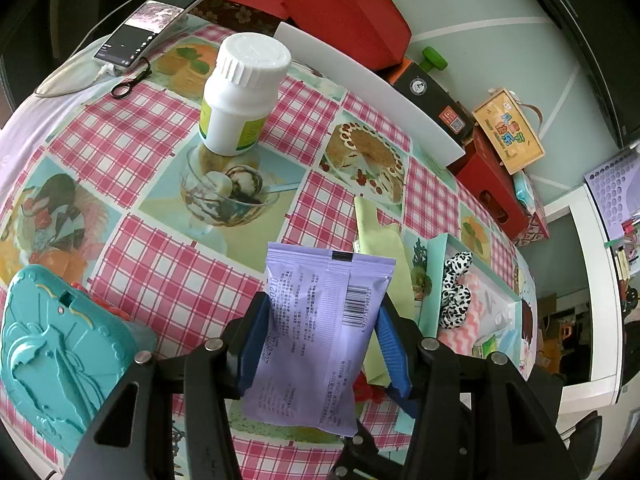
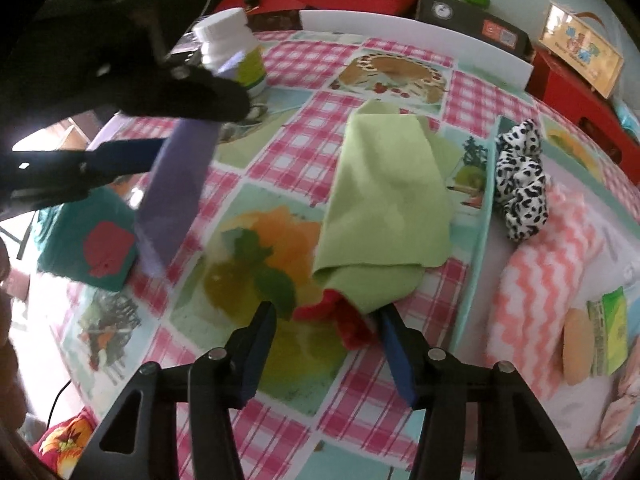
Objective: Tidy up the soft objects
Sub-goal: 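Lift the purple packet with the left gripper while the right gripper closes on the red hair tie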
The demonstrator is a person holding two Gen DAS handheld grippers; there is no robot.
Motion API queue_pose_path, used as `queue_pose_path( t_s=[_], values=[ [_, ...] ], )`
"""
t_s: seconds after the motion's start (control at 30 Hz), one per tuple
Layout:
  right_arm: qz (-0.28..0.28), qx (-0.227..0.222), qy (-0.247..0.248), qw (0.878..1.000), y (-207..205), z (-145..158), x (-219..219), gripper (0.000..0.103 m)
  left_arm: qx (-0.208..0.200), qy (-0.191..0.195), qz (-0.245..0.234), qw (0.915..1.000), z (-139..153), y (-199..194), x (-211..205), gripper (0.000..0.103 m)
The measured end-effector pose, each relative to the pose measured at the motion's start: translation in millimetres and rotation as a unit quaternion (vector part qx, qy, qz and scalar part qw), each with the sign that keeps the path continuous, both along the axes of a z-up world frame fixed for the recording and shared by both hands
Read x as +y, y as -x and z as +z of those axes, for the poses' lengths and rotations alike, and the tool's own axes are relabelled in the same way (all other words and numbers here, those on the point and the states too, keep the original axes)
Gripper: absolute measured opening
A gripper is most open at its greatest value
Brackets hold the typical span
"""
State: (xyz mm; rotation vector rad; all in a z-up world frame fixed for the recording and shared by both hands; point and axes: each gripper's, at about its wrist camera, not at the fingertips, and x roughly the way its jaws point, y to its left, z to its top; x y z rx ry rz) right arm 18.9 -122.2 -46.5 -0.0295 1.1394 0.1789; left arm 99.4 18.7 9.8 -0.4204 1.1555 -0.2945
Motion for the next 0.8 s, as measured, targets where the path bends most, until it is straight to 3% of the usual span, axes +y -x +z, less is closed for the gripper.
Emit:
queue_pose_path(
  t_s=[0.23, 0.3, 0.4, 0.8],
  values=[
    [0.0, -0.007, 0.007, 1.0, -2.4, -0.5, -1.2, 0.052, 0.001, -0.001, 0.001, 1.0, -0.2, 0.2, -0.3, 0.054],
    [0.004, -0.01, 0.018, 1.0, -1.6, -0.7, 1.0, 0.042, 0.002, -0.001, 0.001, 1.0, -0.5, 0.4, -0.9, 0.054],
    [0.011, -0.012, 0.018, 1.0, 2.0, -0.1, 2.0, 0.037, 0.002, -0.001, 0.002, 1.0, -0.5, 0.4, -0.9, 0.054],
    [0.026, -0.01, -0.001, 1.0, 19.9, 12.2, 6.9, 0.036, -0.001, -0.006, 0.004, 1.0, 0.6, 1.5, -1.0, 0.054]
  ],
)
